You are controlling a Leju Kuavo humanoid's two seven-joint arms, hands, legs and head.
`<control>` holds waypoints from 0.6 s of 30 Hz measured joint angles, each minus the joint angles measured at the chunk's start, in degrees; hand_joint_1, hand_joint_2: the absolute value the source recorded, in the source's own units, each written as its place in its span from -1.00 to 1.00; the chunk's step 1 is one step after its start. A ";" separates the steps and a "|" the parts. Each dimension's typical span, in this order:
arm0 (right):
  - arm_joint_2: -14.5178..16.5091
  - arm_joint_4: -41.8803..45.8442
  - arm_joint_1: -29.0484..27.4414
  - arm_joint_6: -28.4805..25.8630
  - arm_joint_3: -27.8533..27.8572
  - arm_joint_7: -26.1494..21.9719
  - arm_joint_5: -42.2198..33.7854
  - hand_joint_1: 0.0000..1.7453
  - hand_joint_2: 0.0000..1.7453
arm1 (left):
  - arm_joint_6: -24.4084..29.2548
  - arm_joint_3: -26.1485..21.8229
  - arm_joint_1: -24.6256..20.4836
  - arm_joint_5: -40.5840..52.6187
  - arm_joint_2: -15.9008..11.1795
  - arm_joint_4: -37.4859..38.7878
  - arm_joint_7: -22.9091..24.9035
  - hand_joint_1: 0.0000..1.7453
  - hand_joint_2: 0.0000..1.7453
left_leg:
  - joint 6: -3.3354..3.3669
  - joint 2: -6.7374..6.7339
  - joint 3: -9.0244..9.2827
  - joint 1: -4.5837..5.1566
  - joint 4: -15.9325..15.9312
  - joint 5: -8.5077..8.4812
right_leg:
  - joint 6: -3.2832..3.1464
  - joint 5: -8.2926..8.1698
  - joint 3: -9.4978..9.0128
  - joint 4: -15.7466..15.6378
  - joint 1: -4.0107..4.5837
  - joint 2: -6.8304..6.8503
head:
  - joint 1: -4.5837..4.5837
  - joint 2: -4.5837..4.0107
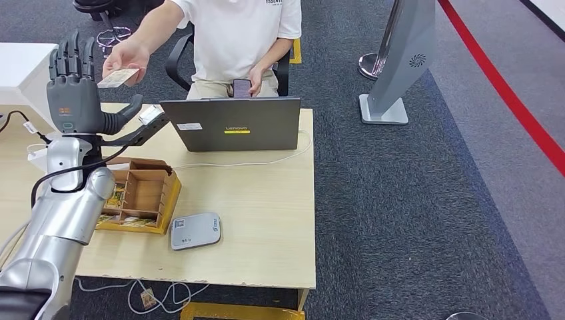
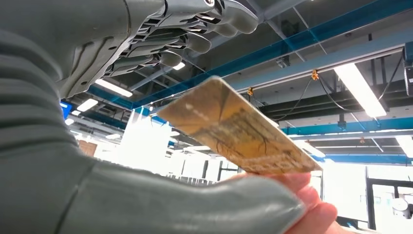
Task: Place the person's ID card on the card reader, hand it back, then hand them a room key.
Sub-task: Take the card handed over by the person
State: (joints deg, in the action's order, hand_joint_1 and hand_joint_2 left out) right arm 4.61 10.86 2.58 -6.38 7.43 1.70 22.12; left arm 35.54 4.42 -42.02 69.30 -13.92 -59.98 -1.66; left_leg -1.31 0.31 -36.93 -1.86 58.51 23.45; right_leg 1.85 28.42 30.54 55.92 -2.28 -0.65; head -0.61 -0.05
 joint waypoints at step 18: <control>0.00 0.00 -0.03 0.02 0.00 0.00 0.04 -1.00 -1.00 | -0.07 0.00 0.06 -0.06 0.66 0.01 0.09 -1.00 1.00 | 0.00 0.00 0.00 0.00 0.00 0.00 | 0.00 0.00 -0.01 0.00 0.00 0.00 | 0.00 0.00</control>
State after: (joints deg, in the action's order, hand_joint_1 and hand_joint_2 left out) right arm 4.61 10.86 2.55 -6.36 7.43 1.70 22.16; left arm 35.47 4.42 -41.96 69.24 -13.26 -59.98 -1.57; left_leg -1.31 0.31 -36.93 -1.85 58.51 23.45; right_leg 1.85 28.42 30.53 55.92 -2.28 -0.65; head -0.61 -0.05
